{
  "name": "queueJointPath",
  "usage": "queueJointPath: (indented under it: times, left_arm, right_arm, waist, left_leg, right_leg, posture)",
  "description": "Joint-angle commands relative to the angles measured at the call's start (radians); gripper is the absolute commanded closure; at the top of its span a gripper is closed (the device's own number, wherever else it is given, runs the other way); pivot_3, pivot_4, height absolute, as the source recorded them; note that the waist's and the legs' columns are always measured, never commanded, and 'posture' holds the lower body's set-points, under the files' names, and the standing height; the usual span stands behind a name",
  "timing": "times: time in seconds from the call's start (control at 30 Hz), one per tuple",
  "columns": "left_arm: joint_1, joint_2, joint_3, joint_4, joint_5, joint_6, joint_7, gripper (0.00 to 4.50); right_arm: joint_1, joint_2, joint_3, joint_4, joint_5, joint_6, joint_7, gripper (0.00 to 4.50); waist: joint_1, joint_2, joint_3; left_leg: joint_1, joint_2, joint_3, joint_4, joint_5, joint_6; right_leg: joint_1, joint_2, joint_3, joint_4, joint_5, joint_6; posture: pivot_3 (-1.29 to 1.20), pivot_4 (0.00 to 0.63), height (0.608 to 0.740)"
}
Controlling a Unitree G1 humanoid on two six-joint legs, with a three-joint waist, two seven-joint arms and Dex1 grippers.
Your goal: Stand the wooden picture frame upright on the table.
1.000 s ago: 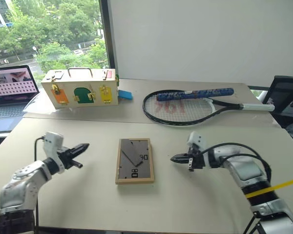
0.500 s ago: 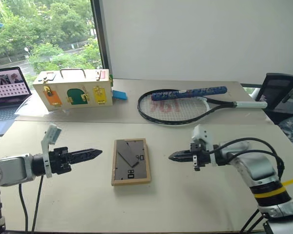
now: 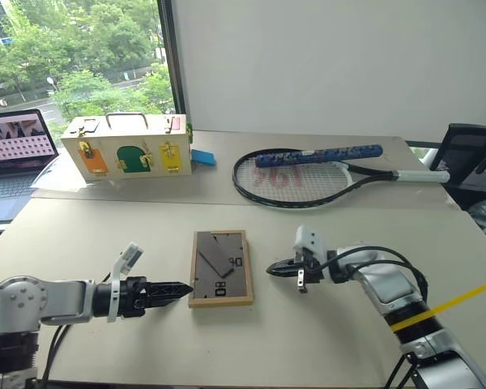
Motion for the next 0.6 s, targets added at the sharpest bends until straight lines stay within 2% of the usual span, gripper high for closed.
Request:
queueJointPath:
  times: [0.03,0.2,0.43,0.53,0.6]
  left_arm:
    - [-0.007,-0.108,-0.041,0.015,0.011,0.007,0.106,0.06]
    - [-0.011,-0.178,-0.027,0.012,-0.004,0.015,0.159,0.06]
    - [0.000,-0.171,-0.004,0.006,-0.019,0.013,0.174,0.06]
    - [0.006,-0.138,0.024,0.001,-0.022,0.000,0.136,0.75]
    - [-0.004,-0.124,0.053,0.030,-0.039,-0.015,0.114,1.47]
  right_arm:
    - [-0.032,0.046,0.007,0.008,-0.008,-0.033,-0.008,4.50]
    - [-0.042,0.090,0.005,0.007,-0.002,-0.017,-0.015,4.50]
    - [-0.023,0.093,-0.007,-0.001,-0.011,-0.005,-0.028,4.50]
    - [-0.011,0.080,-0.010,-0.006,-0.013,-0.005,-0.027,4.50]
    - [-0.012,0.075,-0.016,-0.003,-0.012,-0.006,-0.031,4.50]
  waist:
    - [0.009,0.000,0.000]
    - [0.022,0.001,-0.002]
    - [0.021,0.002,-0.003]
    - [0.016,0.002,-0.003]
    - [0.014,0.002,-0.003]
  left_leg:
    - [0.001,0.000,0.000,0.000,0.000,0.000]
    - [0.003,-0.001,0.000,0.001,0.000,0.000]
    - [0.003,-0.001,0.000,0.001,0.000,0.000]
    - [0.003,-0.001,0.000,0.001,0.000,0.000]
    - [0.003,-0.001,0.000,0.000,0.000,0.000]
  right_leg:
    - [0.002,0.000,0.000,0.000,0.000,0.000]
    - [0.003,-0.001,0.000,-0.001,0.001,0.000]
    - [0.004,-0.001,0.000,-0.001,0.001,0.000]
    - [0.003,-0.001,0.000,-0.001,0.001,0.000]
    - [0.003,0.000,0.000,-0.001,0.001,0.000]
  posture:
    - [0.00,0.150,0.710]
    - [0.00,0.150,0.710]
    - [0.00,0.150,0.710]
    - [0.00,0.150,0.710]
    - [0.00,0.150,0.710]
